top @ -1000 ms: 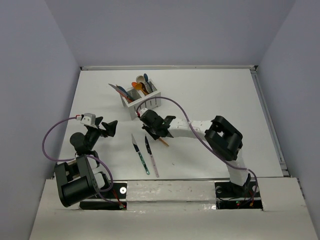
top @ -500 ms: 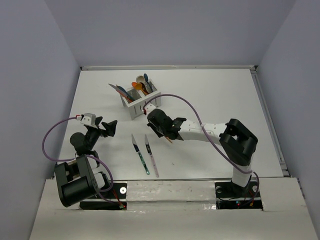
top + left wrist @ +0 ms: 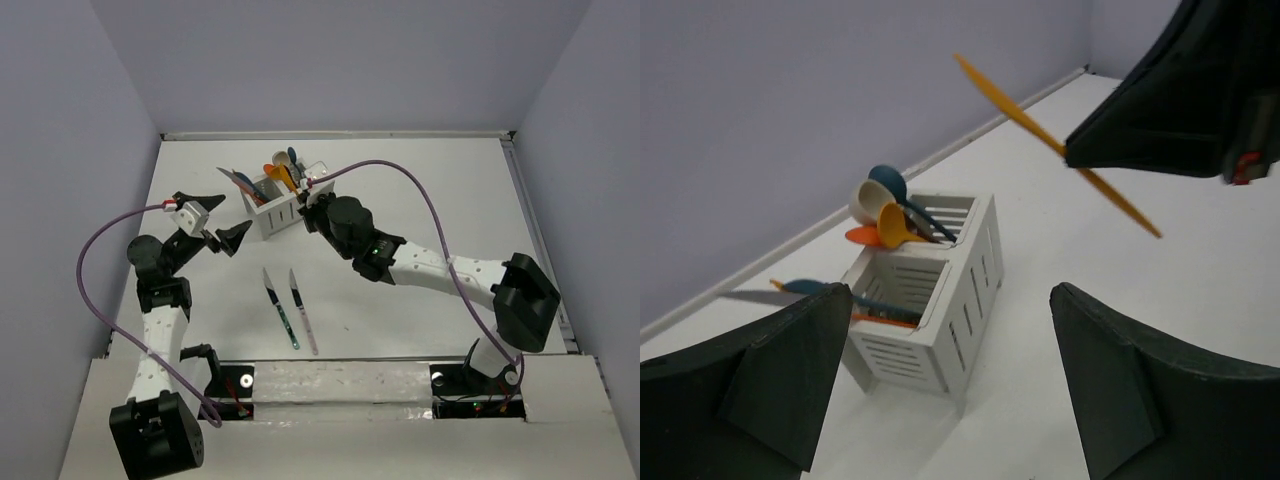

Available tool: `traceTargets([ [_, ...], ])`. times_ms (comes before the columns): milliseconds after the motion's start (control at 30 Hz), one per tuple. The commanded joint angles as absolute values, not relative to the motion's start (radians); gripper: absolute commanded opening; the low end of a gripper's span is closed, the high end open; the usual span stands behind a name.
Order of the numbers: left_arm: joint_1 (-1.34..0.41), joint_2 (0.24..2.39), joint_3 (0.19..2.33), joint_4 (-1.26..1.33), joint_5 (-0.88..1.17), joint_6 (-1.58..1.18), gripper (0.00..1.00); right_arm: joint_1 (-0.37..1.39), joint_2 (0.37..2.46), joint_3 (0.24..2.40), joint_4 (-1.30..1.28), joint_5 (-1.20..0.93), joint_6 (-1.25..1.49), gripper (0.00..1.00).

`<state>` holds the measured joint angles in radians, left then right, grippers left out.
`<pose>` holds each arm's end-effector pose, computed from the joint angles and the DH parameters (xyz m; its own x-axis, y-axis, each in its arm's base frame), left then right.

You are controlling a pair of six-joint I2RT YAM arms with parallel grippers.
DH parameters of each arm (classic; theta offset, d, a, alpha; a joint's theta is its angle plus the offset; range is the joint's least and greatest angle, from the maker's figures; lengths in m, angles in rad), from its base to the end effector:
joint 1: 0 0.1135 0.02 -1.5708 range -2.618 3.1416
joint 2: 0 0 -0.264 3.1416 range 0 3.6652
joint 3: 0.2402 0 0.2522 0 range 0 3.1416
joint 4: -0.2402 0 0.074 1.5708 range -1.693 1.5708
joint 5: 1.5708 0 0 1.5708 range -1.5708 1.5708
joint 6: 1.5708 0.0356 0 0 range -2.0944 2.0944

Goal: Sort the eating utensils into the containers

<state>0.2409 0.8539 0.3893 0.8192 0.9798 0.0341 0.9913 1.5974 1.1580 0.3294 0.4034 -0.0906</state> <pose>0.1823 0.0143 0.2890 0.3582 0.1076 -0.9274 0.6115 0.7236 0.3201 0.2200 0.3106 0.3158 -0.0096 -0.1666 -0.9860 -0.5591 0.8184 -0.1328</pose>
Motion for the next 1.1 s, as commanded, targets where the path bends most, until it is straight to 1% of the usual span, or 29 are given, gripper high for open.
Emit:
traceTargets([
  [0,0.212,0.865,0.553,0.604,1.072,-0.118,0.93,1.022,1.69,1.258,0.567,0.471,-0.163,0.0],
  [67,0.204,0.883,0.583,0.603,1.031,-0.193,0.88,1.032,1.721,1.275,0.601,0.471,-0.169,0.0],
  [167,0.181,0.91,0.623,0.604,0.976,-0.259,0.85,1.041,1.743,1.316,0.609,0.454,-0.163,0.0],
  [467,0.039,0.969,0.657,0.604,0.847,-0.259,0.84,1.071,1.769,1.332,0.62,0.416,-0.156,0.0],
  [667,0.023,1.026,0.683,0.629,0.833,-0.298,0.82,1.08,1.778,1.336,0.609,0.394,-0.141,0.0],
  [933,0.008,1.043,0.675,0.706,0.742,-0.347,0.69,1.08,1.786,1.339,0.609,0.376,-0.135,0.0],
  [1033,0.005,1.06,0.68,0.71,0.73,-0.347,0.67,1.08,1.787,1.341,0.609,0.374,-0.135,0.0],
  [1067,-0.024,1.065,0.68,0.712,0.732,-0.348,0.66,1.08,1.789,1.341,0.609,0.376,-0.137,0.0],
])
